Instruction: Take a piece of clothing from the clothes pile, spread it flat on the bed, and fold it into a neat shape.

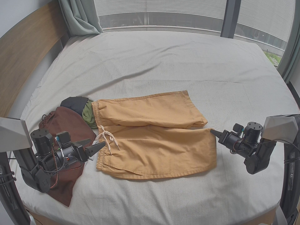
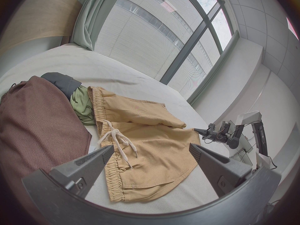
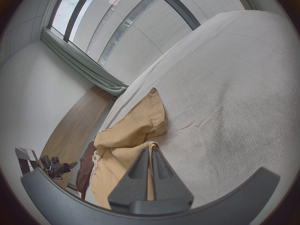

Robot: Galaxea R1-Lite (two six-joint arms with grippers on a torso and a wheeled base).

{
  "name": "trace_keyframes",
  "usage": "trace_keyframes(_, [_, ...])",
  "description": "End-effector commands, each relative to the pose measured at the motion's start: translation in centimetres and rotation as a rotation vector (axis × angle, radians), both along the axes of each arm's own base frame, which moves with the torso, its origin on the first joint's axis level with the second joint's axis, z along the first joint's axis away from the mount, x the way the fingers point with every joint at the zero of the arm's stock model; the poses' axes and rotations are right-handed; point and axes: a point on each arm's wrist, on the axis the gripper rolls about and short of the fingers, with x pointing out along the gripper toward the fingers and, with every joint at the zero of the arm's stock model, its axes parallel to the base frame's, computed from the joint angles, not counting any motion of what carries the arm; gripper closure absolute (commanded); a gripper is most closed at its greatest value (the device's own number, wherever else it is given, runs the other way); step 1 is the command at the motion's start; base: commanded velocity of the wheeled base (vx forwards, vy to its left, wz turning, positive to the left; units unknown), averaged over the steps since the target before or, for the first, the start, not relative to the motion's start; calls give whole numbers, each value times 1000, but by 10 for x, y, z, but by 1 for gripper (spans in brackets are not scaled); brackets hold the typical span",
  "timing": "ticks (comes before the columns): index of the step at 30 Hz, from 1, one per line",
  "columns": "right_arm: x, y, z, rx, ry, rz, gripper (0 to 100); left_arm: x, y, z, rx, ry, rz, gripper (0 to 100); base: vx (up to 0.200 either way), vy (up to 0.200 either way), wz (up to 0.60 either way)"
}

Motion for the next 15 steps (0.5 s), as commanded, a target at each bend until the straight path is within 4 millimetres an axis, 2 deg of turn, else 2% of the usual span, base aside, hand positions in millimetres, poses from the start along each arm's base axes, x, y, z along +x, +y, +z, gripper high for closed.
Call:
trace_keyframes(1, [0, 2, -2, -2, 1, 5, 0, 0, 0, 0, 0, 2, 0, 0, 0, 0, 0])
trace_keyframes(8, [3, 2, 6, -27, -46, 8, 0, 0, 0, -1, 0, 3, 0, 0, 0, 0, 0])
trace_keyframes(15, [-20, 9, 41, -86, -127, 55, 0, -2, 0, 0, 0, 6, 0, 0, 0, 0, 0])
